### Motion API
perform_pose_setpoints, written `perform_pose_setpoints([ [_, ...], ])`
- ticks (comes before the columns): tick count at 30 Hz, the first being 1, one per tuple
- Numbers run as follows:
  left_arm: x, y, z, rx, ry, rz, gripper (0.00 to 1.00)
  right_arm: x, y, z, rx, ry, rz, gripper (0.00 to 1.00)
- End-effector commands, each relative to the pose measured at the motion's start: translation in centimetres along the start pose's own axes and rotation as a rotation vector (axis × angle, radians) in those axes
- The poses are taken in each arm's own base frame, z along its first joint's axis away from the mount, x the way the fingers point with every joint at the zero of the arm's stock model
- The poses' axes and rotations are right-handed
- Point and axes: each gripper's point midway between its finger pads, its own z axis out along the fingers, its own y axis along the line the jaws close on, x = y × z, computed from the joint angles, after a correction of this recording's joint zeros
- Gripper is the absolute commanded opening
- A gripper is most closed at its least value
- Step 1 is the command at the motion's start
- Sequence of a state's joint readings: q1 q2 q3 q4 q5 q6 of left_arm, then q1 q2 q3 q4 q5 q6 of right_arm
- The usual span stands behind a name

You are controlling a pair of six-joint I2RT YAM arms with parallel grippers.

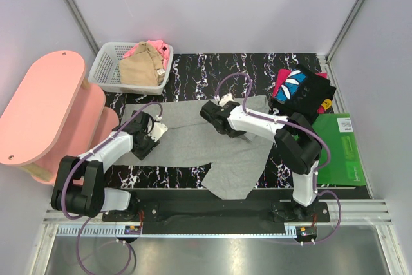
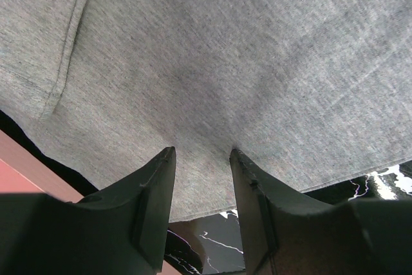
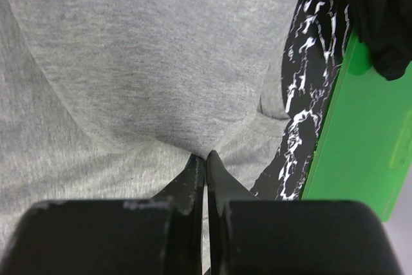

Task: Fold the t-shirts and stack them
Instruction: Fold the flattened tshirt in 1/3 of the way

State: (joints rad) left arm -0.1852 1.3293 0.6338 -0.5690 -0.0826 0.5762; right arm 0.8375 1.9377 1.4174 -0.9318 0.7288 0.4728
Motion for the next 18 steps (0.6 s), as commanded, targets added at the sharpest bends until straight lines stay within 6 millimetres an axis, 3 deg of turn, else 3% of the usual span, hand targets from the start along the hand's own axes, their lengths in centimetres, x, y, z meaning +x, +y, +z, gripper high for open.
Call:
perform_pose_setpoints([
  [1,3.3,-2.2,1.5,0.071,0.100,0.005,0.45,0.0,-0.4,-1.0,-0.027,0.022,0.035,0.00],
  [7,3.3,-2.2,1.6,0.073,0.101,0.005,0.45,2.6,-0.2,-0.6,-0.026,0.075,0.020,0.00],
  [12,3.3,-2.3,1.6,0.079,0.101,0.002,0.45,3.1,-0.5,-1.1,-0.043,0.080,0.028,0.00],
  [18,3.1,-2.1,1.3,0.068,0.090,0.002,0.45,5.2,0.7,0.1,-0.042,0.141,0.002,0.00],
])
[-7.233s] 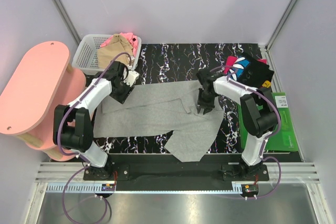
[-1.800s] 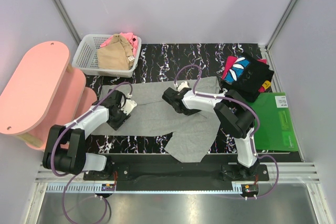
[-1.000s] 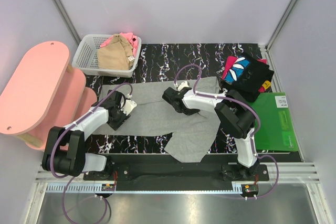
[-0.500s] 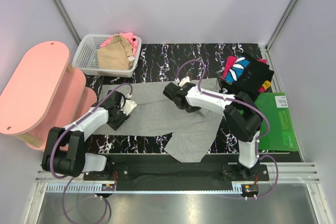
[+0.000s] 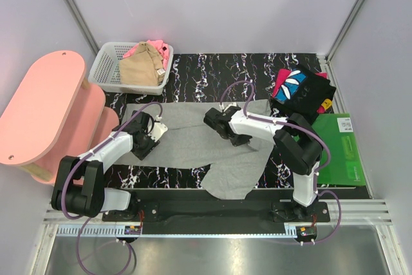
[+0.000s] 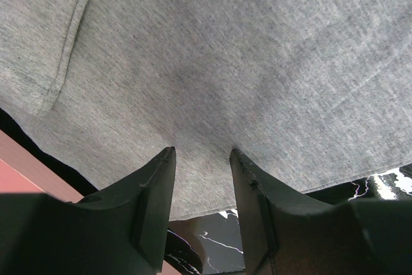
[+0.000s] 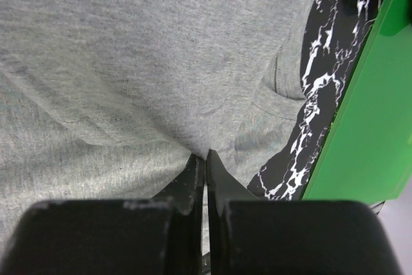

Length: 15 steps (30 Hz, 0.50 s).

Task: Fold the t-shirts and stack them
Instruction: Fold the flattened tshirt in 1/3 of the way

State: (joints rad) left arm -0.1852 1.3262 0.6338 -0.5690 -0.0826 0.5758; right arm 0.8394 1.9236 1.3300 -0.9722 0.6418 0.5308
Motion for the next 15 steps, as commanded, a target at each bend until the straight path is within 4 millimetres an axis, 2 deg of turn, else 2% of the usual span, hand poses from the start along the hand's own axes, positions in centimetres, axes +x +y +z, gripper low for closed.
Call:
perform_pose_setpoints([
  [1,3.2,-2.2,1.3,0.073,0.095,0.005,0.45,1.0,0.5,0.0,-0.015,0.023,0.015,0.04],
  [3,3.2,-2.2,1.3,0.074,0.097,0.002,0.45,0.8,0.8,0.4,-0.010,0.025,0.006,0.19],
  [5,3.2,-2.2,1.3,0.075,0.096,0.002,0.45,0.2,0.9,0.7,-0.006,0.025,-0.008,0.28],
  [7,3.3,-2.1,1.2,0.068,0.099,0.002,0.45,-1.4,0.9,0.3,-0.036,0.018,0.017,0.36],
  [8,3.3,-2.0,1.2,0.066,0.098,0.005,0.45,-2.2,0.6,-0.1,-0.055,0.013,0.032,0.46],
  [9,3.3,-1.9,1.1,0.061,0.098,0.007,0.45,-2.9,0.5,-0.4,-0.086,0.015,0.054,0.51],
  [12,3.2,-1.7,0.8,0.049,0.095,0.009,0.45,-8.2,-1.9,-2.3,-0.159,-0.058,0.188,0.61],
  [13,3.2,-1.7,0.7,0.052,0.093,0.008,0.45,-9.4,-3.6,-1.9,-0.164,-0.056,0.243,0.62],
  [15,2.9,-1.6,0.4,0.051,0.086,0.001,0.46,-12.3,-4.8,-2.1,-0.234,-0.072,0.321,0.63],
])
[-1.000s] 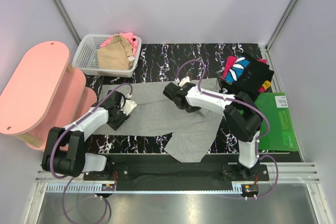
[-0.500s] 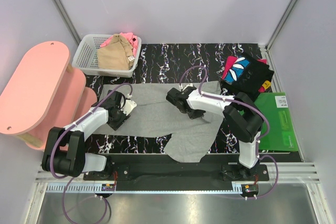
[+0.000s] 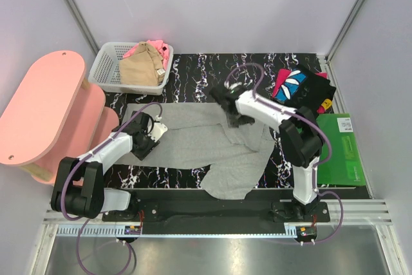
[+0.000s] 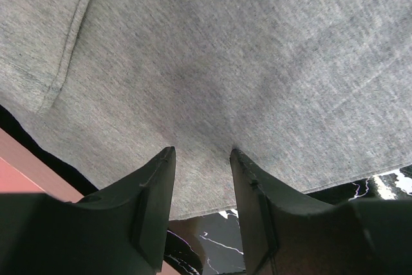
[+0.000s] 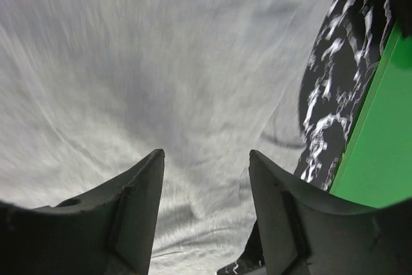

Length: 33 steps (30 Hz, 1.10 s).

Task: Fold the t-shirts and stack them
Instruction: Fold the flattened tshirt in 1/3 of the way

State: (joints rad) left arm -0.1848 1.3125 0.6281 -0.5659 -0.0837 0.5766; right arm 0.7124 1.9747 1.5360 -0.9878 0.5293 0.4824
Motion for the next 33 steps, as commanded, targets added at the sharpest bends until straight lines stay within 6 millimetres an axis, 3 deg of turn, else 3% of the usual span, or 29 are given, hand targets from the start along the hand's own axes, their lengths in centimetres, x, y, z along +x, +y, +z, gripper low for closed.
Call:
perform_pose_setpoints([
  [1,2.8,-1.7,0.5,0.064,0.094,0.000,0.46,-8.0,-3.6,-2.2,-0.140,-0.092,0.209,0.63],
  [2,2.7,-1.7,0.4,0.063,0.090,-0.004,0.46,-9.0,-5.1,-0.2,-0.126,-0.071,0.260,0.61],
  [3,2.7,-1.7,0.3,0.063,0.090,-0.005,0.46,-10.3,-5.0,-0.1,-0.166,-0.074,0.294,0.61],
  [5,2.7,-1.7,0.1,0.061,0.087,-0.007,0.46,-10.9,-5.5,2.9,-0.176,-0.022,0.344,0.59],
  [6,2.7,-1.6,0.0,0.056,0.085,-0.009,0.46,-11.8,-5.2,3.2,-0.197,-0.027,0.358,0.57],
  [8,2.5,-1.1,-0.5,0.036,0.072,-0.013,0.46,-11.5,-4.5,5.6,-0.188,0.016,0.363,0.55],
  [11,1.6,0.2,-1.9,0.020,0.031,-0.037,0.46,-11.5,-3.8,7.5,-0.198,0.053,0.383,0.52],
  [17,-0.8,3.0,-4.5,0.002,-0.044,-0.112,0.47,-11.7,-3.3,9.0,-0.221,0.076,0.422,0.49],
  [25,-4.4,5.4,-6.4,-0.014,-0.140,-0.190,0.47,-10.5,-3.5,10.5,-0.198,0.112,0.437,0.45],
  [28,-6.4,6.3,-5.9,0.003,-0.167,-0.228,0.47,-10.0,-3.4,11.0,-0.196,0.127,0.432,0.44],
  [33,-8.0,7.4,-2.1,0.042,-0.104,-0.266,0.45,-9.1,-3.2,11.6,-0.187,0.146,0.430,0.43],
])
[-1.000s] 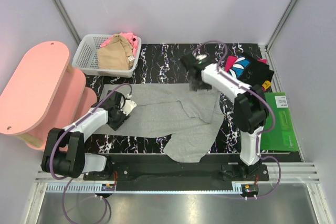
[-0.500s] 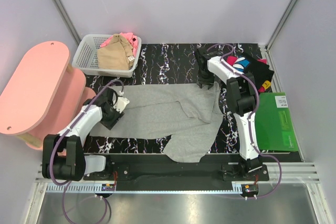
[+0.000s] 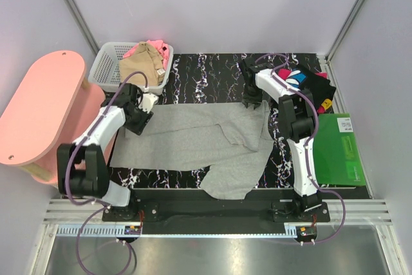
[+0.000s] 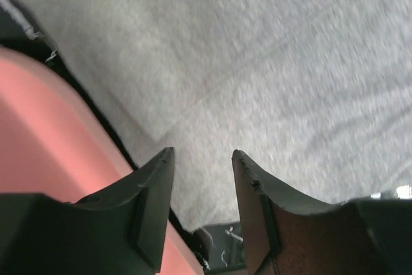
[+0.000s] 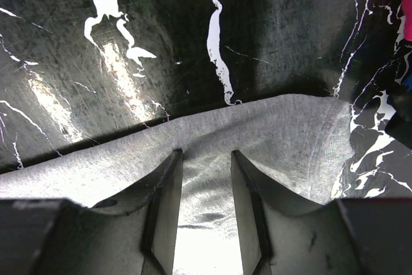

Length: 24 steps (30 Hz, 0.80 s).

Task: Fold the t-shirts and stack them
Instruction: Fold the flattened tshirt in 1/3 of the way

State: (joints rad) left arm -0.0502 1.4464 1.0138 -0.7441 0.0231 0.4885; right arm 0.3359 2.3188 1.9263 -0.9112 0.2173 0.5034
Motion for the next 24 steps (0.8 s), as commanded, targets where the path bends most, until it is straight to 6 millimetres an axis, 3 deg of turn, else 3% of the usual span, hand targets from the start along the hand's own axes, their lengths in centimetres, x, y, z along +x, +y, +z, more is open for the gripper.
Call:
perform_pose_setpoints([
  [1,-2.1,0.9,2.7,0.017,0.001,-0.045,0.45,0.3,-0.2,0.4,-0.002,0.005,0.017,0.43],
  [8,-0.8,3.5,6.9,-0.019,0.105,-0.048,0.44,0.4,-0.7,0.6,0.012,0.000,0.014,0.41],
  [16,2.4,8.9,8.1,-0.110,0.182,-0.100,0.44,-0.2,-1.3,1.2,0.011,0.004,0.039,0.41],
  [20,1.7,7.7,7.0,-0.072,0.134,-0.116,0.44,-0.7,-1.2,1.8,0.000,0.012,0.045,0.40],
  [24,0.3,4.1,5.0,0.005,0.079,-0.096,0.45,-2.3,-0.5,2.0,-0.025,-0.004,0.044,0.40],
])
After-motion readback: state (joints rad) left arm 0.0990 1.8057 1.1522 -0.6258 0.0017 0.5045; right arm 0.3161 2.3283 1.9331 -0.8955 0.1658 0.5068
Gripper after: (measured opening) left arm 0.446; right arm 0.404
